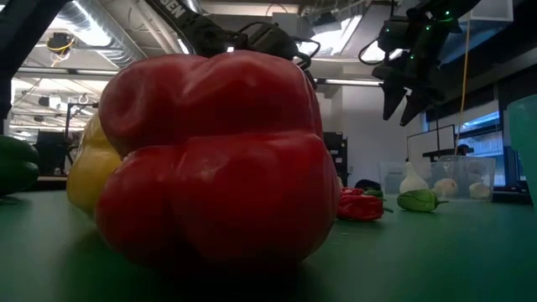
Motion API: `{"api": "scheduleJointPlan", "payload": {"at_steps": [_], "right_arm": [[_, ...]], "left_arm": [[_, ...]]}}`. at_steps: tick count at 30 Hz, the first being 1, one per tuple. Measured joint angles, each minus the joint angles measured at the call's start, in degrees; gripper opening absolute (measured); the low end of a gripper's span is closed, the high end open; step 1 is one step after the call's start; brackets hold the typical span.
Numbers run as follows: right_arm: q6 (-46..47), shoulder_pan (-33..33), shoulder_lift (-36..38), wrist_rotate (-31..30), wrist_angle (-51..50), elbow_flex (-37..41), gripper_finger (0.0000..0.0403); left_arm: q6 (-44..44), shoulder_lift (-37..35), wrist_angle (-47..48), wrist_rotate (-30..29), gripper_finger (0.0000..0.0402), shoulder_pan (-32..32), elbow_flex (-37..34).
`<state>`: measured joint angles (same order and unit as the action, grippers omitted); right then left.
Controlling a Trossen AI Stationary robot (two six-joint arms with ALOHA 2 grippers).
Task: Sort produce into baskets
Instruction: Put the white garlic into white transparent bin
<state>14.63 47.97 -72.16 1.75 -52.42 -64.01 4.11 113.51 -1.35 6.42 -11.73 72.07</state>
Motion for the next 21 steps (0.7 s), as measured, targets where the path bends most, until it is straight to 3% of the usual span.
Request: {"api": "scheduleJointPlan", "payload": {"at_steps": [5, 10, 16, 21], "right_arm": [[-0.3, 0.0, 0.0, 0.0, 0.3, 0.0, 0.0266], [-1.2, 0.0, 0.0, 0.0, 1.2, 0.0, 0.0266], [-1.2, 0.0, 0.0, 0.0, 1.8, 0.0, 0.0266], [-1.2, 0.0, 0.0, 0.0, 1.8, 0.0, 0.0266]], "left_arm": [[1.2, 0.0, 0.5, 1.9, 0.0165, -0.1, 0.0], [1.8, 0.0, 0.5, 6.5, 0.0228, -0.4, 0.0], [0.8, 0.0, 0.6, 5.9, 0.032, 1.2, 0.0], [-7.8, 0.0, 0.3, 0.9, 0.0347, 4.0, 0.0]]}}
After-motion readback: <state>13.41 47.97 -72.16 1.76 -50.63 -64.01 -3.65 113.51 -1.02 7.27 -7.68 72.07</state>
